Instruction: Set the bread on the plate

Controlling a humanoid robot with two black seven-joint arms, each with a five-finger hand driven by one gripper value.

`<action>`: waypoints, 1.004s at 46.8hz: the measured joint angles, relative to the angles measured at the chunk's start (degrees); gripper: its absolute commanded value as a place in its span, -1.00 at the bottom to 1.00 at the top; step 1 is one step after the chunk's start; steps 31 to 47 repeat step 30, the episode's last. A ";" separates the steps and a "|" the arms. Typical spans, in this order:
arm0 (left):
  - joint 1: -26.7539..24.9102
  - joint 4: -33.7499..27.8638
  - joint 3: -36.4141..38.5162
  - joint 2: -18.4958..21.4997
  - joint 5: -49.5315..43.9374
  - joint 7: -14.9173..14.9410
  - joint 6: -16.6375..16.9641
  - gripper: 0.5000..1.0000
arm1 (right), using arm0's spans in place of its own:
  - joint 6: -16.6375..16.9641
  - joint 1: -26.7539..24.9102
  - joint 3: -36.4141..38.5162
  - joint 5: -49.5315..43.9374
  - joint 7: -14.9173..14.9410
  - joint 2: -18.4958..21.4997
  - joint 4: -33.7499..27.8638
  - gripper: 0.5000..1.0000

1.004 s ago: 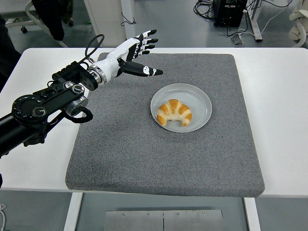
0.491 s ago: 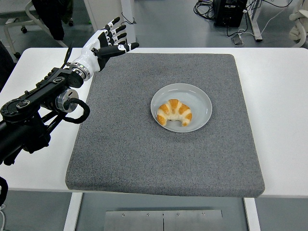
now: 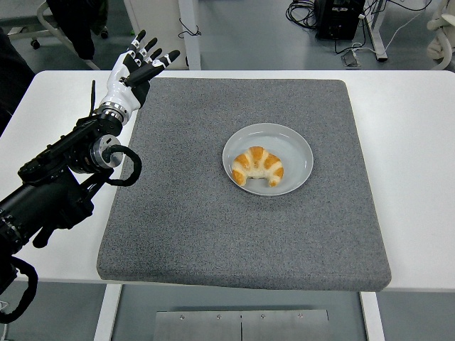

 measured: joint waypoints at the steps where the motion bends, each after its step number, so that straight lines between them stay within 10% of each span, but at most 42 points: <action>1: 0.00 0.49 -0.42 -0.17 -0.39 0.00 -0.07 0.87 | 0.00 0.00 0.00 0.00 0.00 0.00 0.00 1.00; 47: -0.28 9.44 -5.43 -4.78 -1.42 -0.17 -5.20 0.87 | 0.15 1.09 0.01 0.00 0.00 0.00 0.46 1.00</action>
